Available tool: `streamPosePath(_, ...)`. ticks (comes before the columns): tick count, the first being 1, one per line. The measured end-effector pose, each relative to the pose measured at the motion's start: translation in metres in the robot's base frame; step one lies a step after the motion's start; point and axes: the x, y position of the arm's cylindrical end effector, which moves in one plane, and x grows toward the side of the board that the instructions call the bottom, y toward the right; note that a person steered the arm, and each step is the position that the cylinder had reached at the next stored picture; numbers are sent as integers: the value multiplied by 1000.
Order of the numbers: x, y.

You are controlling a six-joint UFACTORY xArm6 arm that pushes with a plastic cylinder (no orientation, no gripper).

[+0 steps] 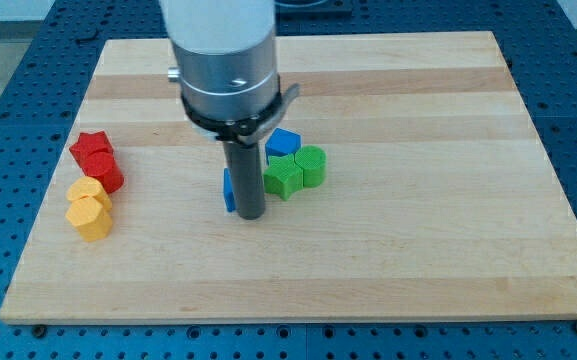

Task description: Nudge the blue triangle slightly up

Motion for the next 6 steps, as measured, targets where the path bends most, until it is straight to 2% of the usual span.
streamPosePath(4,4,-68)
streamPosePath(6,0,-32)
